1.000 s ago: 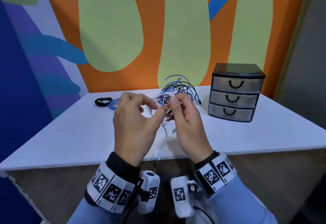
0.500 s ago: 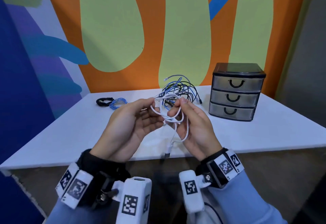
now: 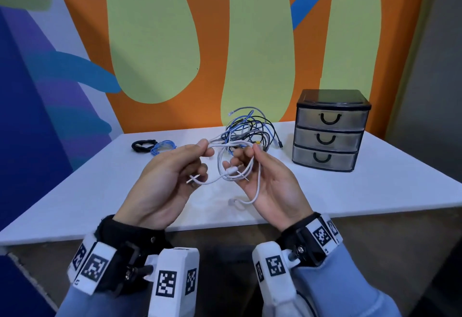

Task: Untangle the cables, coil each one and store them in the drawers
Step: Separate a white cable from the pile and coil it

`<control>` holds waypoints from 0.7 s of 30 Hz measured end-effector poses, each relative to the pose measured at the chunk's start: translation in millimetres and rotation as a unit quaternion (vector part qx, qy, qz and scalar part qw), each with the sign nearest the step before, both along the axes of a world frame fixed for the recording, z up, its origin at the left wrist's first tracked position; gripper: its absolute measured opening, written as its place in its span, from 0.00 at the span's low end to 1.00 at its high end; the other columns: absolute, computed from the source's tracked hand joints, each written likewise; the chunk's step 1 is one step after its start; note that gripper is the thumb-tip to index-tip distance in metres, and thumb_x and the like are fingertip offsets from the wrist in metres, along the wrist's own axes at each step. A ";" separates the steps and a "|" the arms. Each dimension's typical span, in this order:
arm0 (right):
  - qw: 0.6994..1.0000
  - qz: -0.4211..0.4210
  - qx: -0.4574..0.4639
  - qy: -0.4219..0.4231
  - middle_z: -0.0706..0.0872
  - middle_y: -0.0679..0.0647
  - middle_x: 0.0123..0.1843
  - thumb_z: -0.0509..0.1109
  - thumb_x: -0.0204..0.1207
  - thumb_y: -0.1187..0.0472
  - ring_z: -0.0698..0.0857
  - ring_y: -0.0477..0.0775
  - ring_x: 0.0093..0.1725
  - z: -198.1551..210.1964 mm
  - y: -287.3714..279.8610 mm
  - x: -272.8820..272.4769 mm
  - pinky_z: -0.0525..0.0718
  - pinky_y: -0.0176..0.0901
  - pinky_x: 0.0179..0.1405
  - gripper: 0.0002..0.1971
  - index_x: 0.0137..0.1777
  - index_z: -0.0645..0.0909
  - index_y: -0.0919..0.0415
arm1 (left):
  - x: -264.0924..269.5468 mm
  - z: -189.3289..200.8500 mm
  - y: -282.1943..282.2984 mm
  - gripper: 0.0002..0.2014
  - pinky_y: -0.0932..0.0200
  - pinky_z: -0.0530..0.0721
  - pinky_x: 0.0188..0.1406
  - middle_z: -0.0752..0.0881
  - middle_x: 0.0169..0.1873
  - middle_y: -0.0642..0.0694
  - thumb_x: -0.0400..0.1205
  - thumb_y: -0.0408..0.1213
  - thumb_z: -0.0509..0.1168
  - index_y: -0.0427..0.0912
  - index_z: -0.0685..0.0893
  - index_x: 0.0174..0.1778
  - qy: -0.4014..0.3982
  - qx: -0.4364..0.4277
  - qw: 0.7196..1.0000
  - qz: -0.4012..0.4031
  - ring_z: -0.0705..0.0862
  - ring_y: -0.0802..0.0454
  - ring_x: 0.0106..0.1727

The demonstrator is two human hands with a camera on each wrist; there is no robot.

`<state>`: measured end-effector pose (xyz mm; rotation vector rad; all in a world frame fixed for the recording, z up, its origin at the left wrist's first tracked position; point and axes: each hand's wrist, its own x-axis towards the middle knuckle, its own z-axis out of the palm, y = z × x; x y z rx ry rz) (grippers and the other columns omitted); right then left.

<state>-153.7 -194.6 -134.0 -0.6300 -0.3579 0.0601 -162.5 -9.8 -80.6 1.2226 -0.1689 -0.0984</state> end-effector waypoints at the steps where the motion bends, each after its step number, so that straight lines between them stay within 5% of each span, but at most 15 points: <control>1: 1.000 -0.002 0.008 0.002 0.85 0.61 0.46 0.64 0.87 0.59 0.88 0.55 0.41 1.0 1.0 -0.1 0.81 0.56 0.74 0.11 0.47 0.81 0.65 | -0.9 -0.2 -0.1 0.10 0.58 0.83 0.44 0.72 0.23 0.51 0.85 0.39 0.71 0.34 0.90 0.47 -0.014 0.007 1.000 0.010 0.73 0.54 0.29; 2: 1.000 -0.002 0.013 0.004 0.83 0.58 0.42 0.64 0.87 0.59 0.85 0.52 0.35 1.3 1.5 0.1 0.84 0.53 0.70 0.11 0.47 0.81 0.65 | -2.2 -0.3 -0.1 0.11 0.61 0.84 0.38 0.73 0.24 0.52 0.85 0.40 0.71 0.33 0.90 0.48 -0.030 0.023 0.999 0.017 0.71 0.55 0.27; 4: 1.000 0.000 0.014 0.011 0.74 0.52 0.37 0.64 0.88 0.58 0.74 0.47 0.29 1.5 1.0 0.9 0.86 0.44 0.57 0.10 0.49 0.81 0.63 | -2.9 -1.1 0.8 0.14 0.62 0.67 0.22 0.70 0.23 0.53 0.85 0.43 0.72 0.32 0.91 0.48 -0.077 0.087 0.992 0.045 0.62 0.54 0.24; 6: 1.000 -0.010 -0.006 0.028 0.67 0.50 0.34 0.65 0.88 0.56 0.65 0.45 0.27 1.7 0.9 1.8 0.83 0.38 0.43 0.10 0.50 0.81 0.63 | -1.4 -2.1 3.7 0.13 0.56 0.59 0.27 0.69 0.23 0.50 0.84 0.45 0.75 0.37 0.94 0.44 -0.147 0.170 0.970 0.094 0.61 0.51 0.26; 8: 0.999 -0.019 -0.029 0.030 0.63 0.50 0.33 0.66 0.86 0.56 0.57 0.46 0.28 5.2 2.8 1.2 0.77 0.35 0.35 0.11 0.49 0.82 0.64 | -1.5 -3.1 7.7 0.10 0.57 0.67 0.32 0.76 0.22 0.56 0.85 0.44 0.75 0.42 0.96 0.44 -0.204 0.224 0.944 0.128 0.70 0.57 0.26; 10: 0.999 -0.019 -0.032 0.025 0.63 0.50 0.33 0.66 0.86 0.56 0.54 0.47 0.31 10.7 5.1 0.5 0.74 0.34 0.32 0.11 0.49 0.81 0.64 | -1.3 -4.5 12.9 0.06 0.58 0.76 0.39 0.84 0.28 0.60 0.87 0.40 0.73 0.46 0.96 0.50 -0.218 0.237 0.937 0.133 0.77 0.62 0.31; 13: 0.999 -0.018 -0.025 0.019 0.65 0.50 0.33 0.65 0.87 0.56 0.53 0.50 0.33 17.3 8.6 0.2 0.69 0.37 0.37 0.11 0.50 0.81 0.63 | 0.7 -9.9 19.0 0.09 0.63 0.83 0.44 0.89 0.38 0.50 0.89 0.34 0.69 0.49 0.95 0.54 -0.255 0.257 0.923 0.131 0.82 0.60 0.38; 18: 1.000 -0.010 -0.001 0.014 0.69 0.49 0.34 0.64 0.88 0.55 0.60 0.44 0.28 21.3 19.4 -2.3 0.72 0.35 0.36 0.11 0.54 0.80 0.63 | 7.3 -25.1 9.8 0.08 0.77 0.74 0.51 0.83 0.54 0.58 0.90 0.40 0.69 0.60 0.91 0.54 -0.343 0.401 0.821 0.218 0.82 0.66 0.58; 21: 1.000 -0.018 -0.004 0.001 0.71 0.51 0.35 0.64 0.89 0.56 0.67 0.43 0.27 25.1 23.0 -4.5 0.78 0.34 0.34 0.11 0.54 0.80 0.64 | 7.5 -29.6 4.9 0.09 0.69 0.79 0.48 0.88 0.46 0.60 0.91 0.40 0.67 0.60 0.88 0.52 -0.324 0.379 0.841 0.210 0.86 0.62 0.50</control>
